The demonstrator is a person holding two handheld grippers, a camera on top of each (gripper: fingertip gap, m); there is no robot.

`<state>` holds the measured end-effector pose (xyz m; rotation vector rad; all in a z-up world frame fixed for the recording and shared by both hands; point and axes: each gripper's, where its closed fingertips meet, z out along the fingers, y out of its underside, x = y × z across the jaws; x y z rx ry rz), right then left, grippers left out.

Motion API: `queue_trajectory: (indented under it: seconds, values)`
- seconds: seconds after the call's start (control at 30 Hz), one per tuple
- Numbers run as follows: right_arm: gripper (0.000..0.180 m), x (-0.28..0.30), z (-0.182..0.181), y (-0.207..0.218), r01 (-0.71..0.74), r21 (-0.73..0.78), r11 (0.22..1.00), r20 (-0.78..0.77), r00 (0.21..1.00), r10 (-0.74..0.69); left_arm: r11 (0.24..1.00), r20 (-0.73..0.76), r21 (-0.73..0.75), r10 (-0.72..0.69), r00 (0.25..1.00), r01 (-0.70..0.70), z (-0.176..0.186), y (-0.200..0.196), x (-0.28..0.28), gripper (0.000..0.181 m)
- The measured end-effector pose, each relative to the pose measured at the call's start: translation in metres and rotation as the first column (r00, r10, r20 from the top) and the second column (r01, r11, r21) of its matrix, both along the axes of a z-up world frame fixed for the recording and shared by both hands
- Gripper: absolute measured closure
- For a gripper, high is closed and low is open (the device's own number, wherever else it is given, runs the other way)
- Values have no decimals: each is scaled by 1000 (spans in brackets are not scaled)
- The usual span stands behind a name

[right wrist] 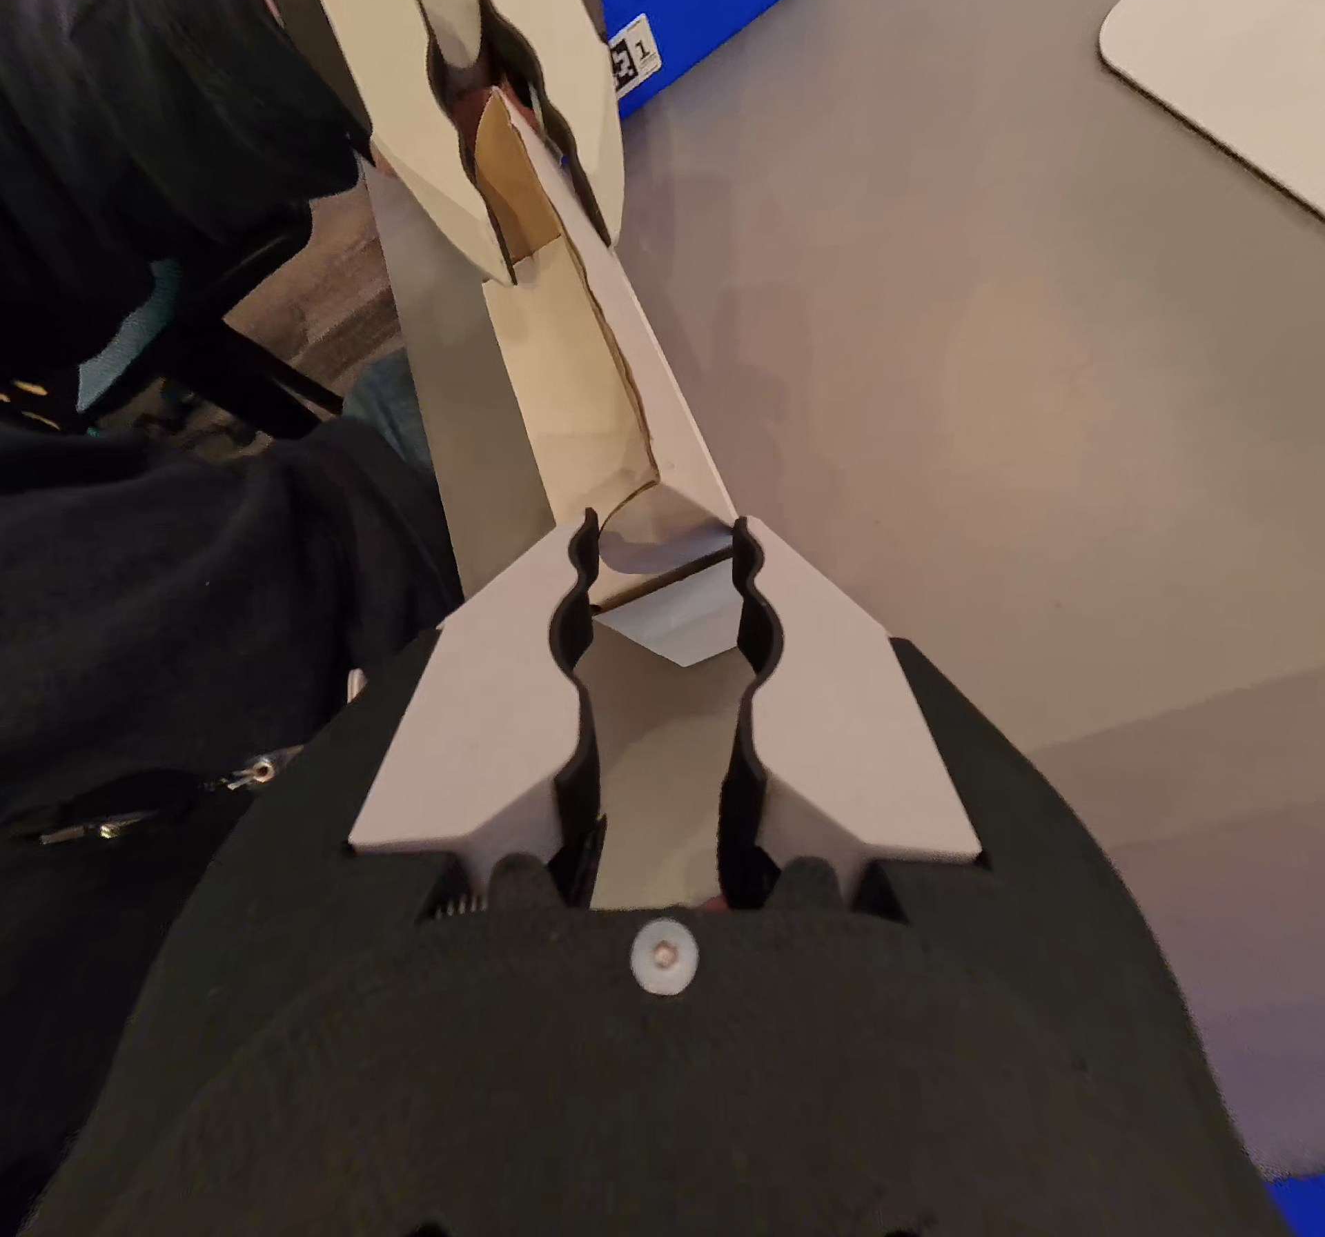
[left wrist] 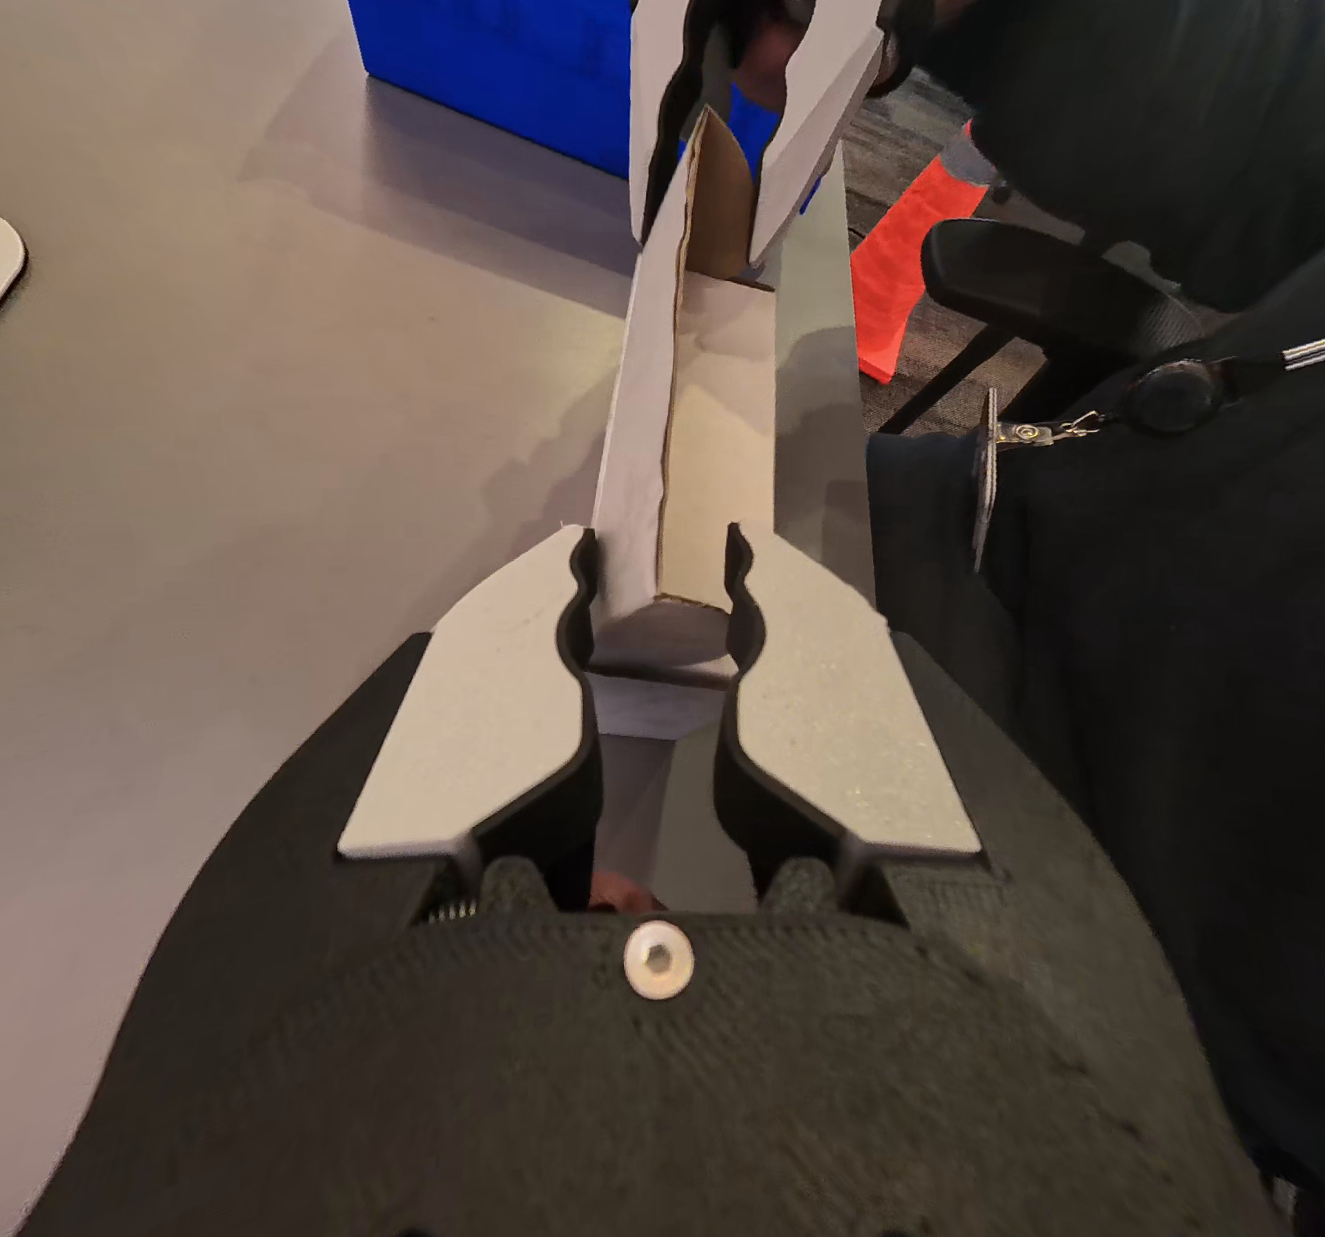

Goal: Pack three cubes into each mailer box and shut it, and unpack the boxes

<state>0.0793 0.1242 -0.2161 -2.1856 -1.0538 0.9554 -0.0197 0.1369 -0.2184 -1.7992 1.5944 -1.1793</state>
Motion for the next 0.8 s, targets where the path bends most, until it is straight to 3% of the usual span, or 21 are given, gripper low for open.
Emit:
queue_trajectory:
  seconds: [0.27, 0.63, 0.8]
  values:
    - [146, 1, -2, -8, -93, 148, 985, 12, 996, 92, 991, 22, 104, -92, 996, 89, -2, -14, -6, 143]
    - [151, 0, -8, -15, -196, 191, 962, 73, 980, 185, 943, -63, 231, -231, 971, 240, -6, -30, -13, 136]
    - [154, 2, -11, -15, -195, 234, 952, 125, 978, 169, 934, -90, 289, -191, 977, 209, -12, -33, -8, 131]
